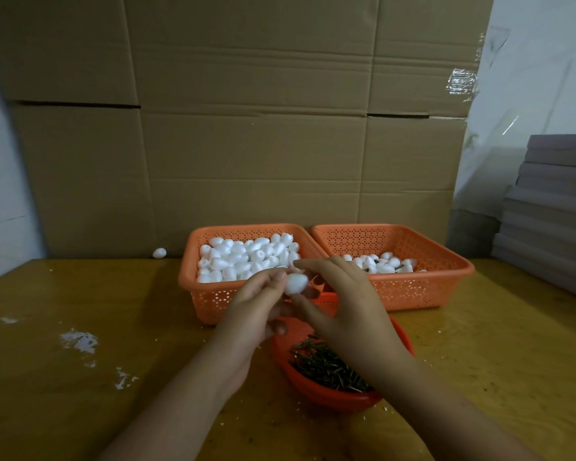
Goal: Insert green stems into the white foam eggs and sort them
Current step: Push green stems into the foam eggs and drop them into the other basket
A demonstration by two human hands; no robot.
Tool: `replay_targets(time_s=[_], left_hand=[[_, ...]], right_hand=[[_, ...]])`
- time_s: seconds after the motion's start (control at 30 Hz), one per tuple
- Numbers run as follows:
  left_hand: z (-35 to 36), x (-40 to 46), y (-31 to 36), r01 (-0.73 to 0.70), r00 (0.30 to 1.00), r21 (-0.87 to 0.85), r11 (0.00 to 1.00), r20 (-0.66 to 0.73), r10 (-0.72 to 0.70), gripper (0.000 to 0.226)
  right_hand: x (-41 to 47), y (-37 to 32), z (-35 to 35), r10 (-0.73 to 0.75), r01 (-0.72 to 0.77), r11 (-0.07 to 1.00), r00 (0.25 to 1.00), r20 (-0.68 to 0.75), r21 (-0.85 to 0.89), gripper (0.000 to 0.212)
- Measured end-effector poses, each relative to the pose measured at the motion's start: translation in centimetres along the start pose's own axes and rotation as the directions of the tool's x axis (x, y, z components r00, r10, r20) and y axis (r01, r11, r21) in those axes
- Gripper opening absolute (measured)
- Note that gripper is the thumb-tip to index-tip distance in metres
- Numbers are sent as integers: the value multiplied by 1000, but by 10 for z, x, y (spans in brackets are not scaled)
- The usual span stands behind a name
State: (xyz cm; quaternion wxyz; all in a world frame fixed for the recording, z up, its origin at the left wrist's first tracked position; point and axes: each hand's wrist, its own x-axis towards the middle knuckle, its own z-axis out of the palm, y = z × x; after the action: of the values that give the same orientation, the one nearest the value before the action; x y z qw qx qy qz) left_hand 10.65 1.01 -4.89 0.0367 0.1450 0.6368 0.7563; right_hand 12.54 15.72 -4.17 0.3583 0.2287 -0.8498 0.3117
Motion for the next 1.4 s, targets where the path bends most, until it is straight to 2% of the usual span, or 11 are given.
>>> replay_targets(time_s=[0.13,0.23,0.33,0.5,0.67,0.8,0.97,1.13,1.27,1.4], left_hand=[[3,-1,1,16,1000,8,1000,-12,-16,27],[4,-2,-1,11,993,67,998,-114,-3,17],[4,-2,0,22,989,39,999,-149,-16,16],[7,-5,2,-47,995,170,984,-80,61,42],[5,-2,-1,-12,995,136,991,-97,26,21],[4,-1,-1,1,996,126,992,-88,11,20],[5,-1,-3,-59,987,176,983,-138,84,12],[6,-2,-1,0,984,123,992,-174,22,18],[7,-3,-1,-79,992,176,981,-87,96,15],[6,-2,0,-34,998,111,993,-57,41,28]], right_hand=[[1,-2,-3,95,-100,989,994,47,111,26],[0,-2,-1,66,-67,998,998,-12,-16,23],[-1,-1,-1,54,-58,992,998,-45,-108,23],[-2,0,0,18,-26,989,998,-52,-143,20],[-2,1,1,42,-42,999,999,-25,-12,28],[-3,1,2,111,-113,986,993,27,121,31],[-3,2,2,105,-99,992,992,-72,83,29],[-2,2,1,48,-48,999,996,-69,2,17],[-4,0,1,7,-11,999,998,-68,-51,26],[-3,-1,1,4,-6,999,998,-69,-39,34]])
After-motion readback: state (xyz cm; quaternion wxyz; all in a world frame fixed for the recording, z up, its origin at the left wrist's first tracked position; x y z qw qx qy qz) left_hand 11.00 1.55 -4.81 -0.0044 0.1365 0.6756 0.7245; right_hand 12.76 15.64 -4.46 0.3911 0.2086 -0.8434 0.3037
